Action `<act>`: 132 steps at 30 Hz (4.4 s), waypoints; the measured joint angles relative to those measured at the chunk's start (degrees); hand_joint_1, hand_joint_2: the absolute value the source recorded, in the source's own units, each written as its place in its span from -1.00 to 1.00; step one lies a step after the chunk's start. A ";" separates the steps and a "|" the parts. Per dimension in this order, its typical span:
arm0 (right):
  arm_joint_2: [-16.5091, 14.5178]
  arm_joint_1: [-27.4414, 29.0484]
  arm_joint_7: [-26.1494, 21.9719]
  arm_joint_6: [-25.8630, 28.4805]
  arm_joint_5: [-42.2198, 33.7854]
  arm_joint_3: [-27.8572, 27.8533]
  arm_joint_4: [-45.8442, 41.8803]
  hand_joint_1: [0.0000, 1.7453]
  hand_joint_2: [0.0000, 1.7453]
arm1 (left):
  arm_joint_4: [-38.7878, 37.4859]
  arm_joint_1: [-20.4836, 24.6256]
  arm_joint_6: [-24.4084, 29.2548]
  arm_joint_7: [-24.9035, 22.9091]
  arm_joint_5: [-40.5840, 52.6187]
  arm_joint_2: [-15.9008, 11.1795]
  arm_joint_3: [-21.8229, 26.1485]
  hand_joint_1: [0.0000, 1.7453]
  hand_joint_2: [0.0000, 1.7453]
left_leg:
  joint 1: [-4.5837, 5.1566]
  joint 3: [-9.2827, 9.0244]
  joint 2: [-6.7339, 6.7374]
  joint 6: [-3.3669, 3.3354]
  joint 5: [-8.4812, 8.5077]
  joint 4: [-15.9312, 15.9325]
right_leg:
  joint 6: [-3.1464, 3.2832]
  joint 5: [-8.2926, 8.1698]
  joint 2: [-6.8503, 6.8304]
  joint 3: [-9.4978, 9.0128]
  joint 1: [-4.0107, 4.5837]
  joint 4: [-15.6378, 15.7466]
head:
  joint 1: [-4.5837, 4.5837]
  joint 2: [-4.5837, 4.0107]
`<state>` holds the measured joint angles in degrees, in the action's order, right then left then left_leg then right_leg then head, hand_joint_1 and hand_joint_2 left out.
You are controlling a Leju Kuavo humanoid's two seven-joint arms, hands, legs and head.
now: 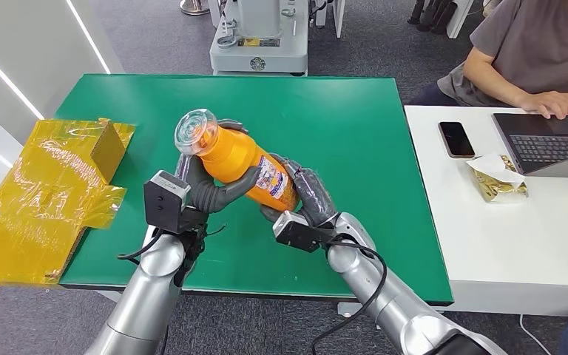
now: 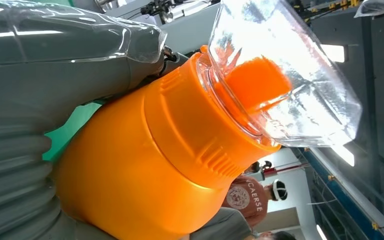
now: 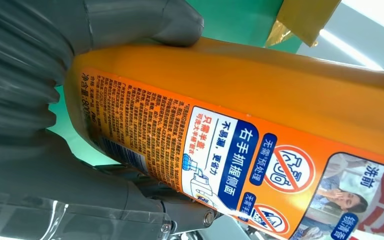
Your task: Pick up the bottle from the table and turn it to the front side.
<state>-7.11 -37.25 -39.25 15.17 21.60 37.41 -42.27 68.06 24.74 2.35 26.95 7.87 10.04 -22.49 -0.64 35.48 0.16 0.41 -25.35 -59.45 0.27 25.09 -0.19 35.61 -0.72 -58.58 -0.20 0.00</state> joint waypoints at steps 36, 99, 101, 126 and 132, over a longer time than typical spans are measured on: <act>0.10 5.63 2.57 5.87 -6.76 -0.23 -11.57 -1.00 1.00 | 0.22 -1.16 4.25 -1.24 0.08 -0.67 1.65 1.00 1.00 | 0.00 0.00 0.00 0.02 -0.01 0.01 | -0.01 0.03 0.00 0.01 0.00 0.00 | 0.00 0.00; 6.78 28.55 5.56 17.08 -9.15 2.99 -45.52 -1.00 1.00 | -10.27 13.55 27.88 -13.09 51.29 -24.41 12.50 1.00 1.00 | -0.12 -0.02 0.29 0.18 -0.01 0.08 | 0.21 0.08 0.31 0.16 0.12 -0.13 | -0.01 0.00; 7.05 28.70 6.15 15.67 -9.45 2.99 -46.42 -1.00 1.00 | -10.42 13.92 28.15 -16.04 58.70 -27.46 12.45 1.00 1.00 | -0.13 -0.03 0.35 0.18 -0.01 0.10 | 0.22 0.08 0.41 0.24 0.13 -0.14 | 0.00 0.00; 8.61 30.33 6.16 12.87 -10.65 2.98 -50.06 -1.00 1.00 | -36.79 16.39 28.01 -17.17 78.74 -30.44 -3.08 1.00 1.00 | -0.09 0.03 0.27 0.24 -0.04 0.14 | 0.35 0.10 0.31 0.32 0.11 -0.11 | -0.02 0.00; 8.64 30.42 6.16 12.94 -10.65 2.98 -50.05 -1.00 1.00 | -38.65 16.40 28.03 -16.66 78.71 -29.70 -3.29 1.00 1.00 | -0.09 0.03 0.27 0.24 -0.04 0.14 | 0.34 0.10 0.30 0.32 0.11 -0.12 | -0.02 0.00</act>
<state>1.53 -6.83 -33.09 28.11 10.95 40.39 -92.32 29.41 41.14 30.38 10.29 86.59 -19.66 -25.79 -0.73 35.51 0.43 0.66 -25.39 -59.31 0.61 25.19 0.11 35.93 -0.61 -58.70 -0.22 0.00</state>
